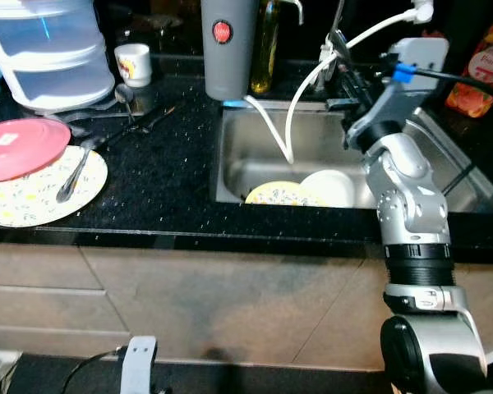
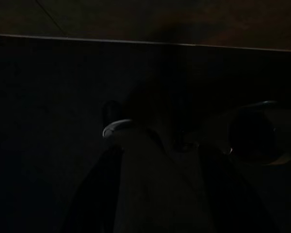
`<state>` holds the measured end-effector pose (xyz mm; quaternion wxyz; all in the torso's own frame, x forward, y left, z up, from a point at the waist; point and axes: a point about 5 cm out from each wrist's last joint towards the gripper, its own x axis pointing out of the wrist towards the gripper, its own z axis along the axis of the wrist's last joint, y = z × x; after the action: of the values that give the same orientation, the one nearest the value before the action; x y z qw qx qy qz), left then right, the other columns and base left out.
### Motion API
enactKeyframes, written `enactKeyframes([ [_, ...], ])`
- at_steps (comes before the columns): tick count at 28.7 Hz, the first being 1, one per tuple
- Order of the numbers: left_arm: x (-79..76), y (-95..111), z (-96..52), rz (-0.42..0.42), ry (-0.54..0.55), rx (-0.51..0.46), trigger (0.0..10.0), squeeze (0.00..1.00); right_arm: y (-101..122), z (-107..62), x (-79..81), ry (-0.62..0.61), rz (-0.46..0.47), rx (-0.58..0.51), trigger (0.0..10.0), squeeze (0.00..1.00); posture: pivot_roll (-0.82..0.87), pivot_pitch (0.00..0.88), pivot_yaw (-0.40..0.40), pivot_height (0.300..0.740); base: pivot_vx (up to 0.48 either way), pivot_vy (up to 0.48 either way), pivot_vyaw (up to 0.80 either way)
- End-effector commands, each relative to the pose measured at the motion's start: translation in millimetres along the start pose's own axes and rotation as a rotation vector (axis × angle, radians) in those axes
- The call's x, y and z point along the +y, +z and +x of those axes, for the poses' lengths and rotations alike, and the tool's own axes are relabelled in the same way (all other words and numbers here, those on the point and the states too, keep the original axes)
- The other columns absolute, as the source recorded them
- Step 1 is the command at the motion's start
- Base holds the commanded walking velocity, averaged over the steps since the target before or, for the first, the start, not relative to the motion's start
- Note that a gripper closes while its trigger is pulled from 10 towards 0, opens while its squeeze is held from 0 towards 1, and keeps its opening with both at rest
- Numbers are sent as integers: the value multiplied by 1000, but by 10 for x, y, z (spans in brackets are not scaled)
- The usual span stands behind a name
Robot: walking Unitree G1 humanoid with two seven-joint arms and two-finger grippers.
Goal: Kitchen organization
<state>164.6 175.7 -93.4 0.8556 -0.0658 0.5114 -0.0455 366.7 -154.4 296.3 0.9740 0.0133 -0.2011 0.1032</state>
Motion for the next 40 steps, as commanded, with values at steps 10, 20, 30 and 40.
enactKeyframes([
  [10,14,-81,-11,-4,2,27,10000,0,-235,155,122,16,-201,145,10000,0,-6,32,-47,740,0,0,0],
  [20,-26,-196,-19,-8,-12,36,10000,0,-133,448,143,146,-474,257,10000,0,-3,96,-84,740,0,0,0],
  [30,-80,-403,-48,-29,-32,46,10000,0,-331,552,321,430,-853,527,10000,0,4,185,-126,740,0,0,0],
  [40,-100,-470,-60,-38,-38,45,10000,0,-471,511,387,557,-1085,669,10000,0,9,210,-135,740,0,0,0],
])
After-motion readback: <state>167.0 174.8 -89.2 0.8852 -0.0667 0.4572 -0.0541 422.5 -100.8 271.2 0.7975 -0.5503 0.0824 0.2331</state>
